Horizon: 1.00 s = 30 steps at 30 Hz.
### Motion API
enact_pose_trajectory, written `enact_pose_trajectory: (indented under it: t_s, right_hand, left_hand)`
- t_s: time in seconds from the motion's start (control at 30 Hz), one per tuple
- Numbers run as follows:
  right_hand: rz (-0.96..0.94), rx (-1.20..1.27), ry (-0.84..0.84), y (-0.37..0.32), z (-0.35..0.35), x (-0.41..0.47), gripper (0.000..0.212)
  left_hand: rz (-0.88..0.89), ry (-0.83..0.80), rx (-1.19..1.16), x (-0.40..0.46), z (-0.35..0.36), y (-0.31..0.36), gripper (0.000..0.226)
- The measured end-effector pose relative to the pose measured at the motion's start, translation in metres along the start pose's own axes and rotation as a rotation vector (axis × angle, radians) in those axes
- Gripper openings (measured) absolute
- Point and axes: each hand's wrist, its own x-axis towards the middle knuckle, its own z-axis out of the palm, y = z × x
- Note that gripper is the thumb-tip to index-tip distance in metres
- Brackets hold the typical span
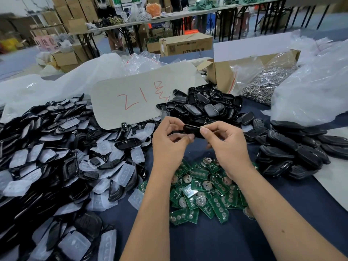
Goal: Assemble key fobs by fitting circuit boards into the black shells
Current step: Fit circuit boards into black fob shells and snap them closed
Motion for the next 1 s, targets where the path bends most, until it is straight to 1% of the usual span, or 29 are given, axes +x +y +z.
enact_pose_trajectory:
  t_s: [0.17,0.27,0.37,0.47,0.53,0.63,0.7,0.77,0.8,0.87,0.93,0.97,1.0]
  right_hand:
    - [0.007,-0.014,0.037,-0.008,-0.007,0.001,0.015]
    - [0.006,-0.149,0.067,-0.011,-0.022,0.003,0.018]
    - [-0.012,-0.414,0.129,-0.018,-0.052,0.007,0.017]
    - [0.021,-0.553,0.224,-0.028,-0.093,0.013,0.011]
    - [0.045,-0.616,0.295,-0.033,-0.117,0.016,0.013]
    - [0.157,-0.644,0.362,-0.036,-0.147,0.018,0.016]
    - [0.232,-0.658,0.344,-0.035,-0.156,0.017,0.009]
    - [0.267,-0.661,0.362,-0.035,-0.163,0.015,0.002]
    - [0.271,-0.663,0.388,-0.035,-0.166,0.014,0.004]
    - [0.239,-0.686,0.444,-0.036,-0.167,0.014,0.007]
    - [0.172,-0.71,0.482,-0.042,-0.161,0.017,0.005]
    - [0.127,-0.714,0.468,-0.045,-0.153,0.019,0.003]
    - [0.078,-0.718,0.435,-0.047,-0.143,0.022,0.007]
  left_hand:
    - [0.013,0.004,0.008,0.0,0.01,0.007,0.038]
    - [-0.024,0.011,0.023,0.001,0.025,0.011,0.036]
    - [-0.189,0.003,0.045,-0.004,0.064,0.017,0.033]
    - [-0.362,-0.036,-0.059,-0.008,0.112,0.025,0.026]
    - [-0.404,-0.097,-0.129,-0.009,0.138,0.032,0.022]
    - [-0.383,-0.197,-0.063,-0.011,0.167,0.042,0.023]
    - [-0.365,-0.25,0.014,-0.011,0.177,0.043,0.021]
    - [-0.359,-0.259,0.051,-0.011,0.181,0.041,0.021]
    - [-0.353,-0.253,0.063,-0.011,0.182,0.039,0.022]
    - [-0.332,-0.226,0.09,-0.012,0.177,0.038,0.019]
    - [-0.302,-0.199,0.124,-0.012,0.17,0.037,0.016]
    - [-0.29,-0.188,0.147,-0.011,0.165,0.036,0.016]
    - [-0.283,-0.179,0.169,-0.011,0.16,0.035,0.016]
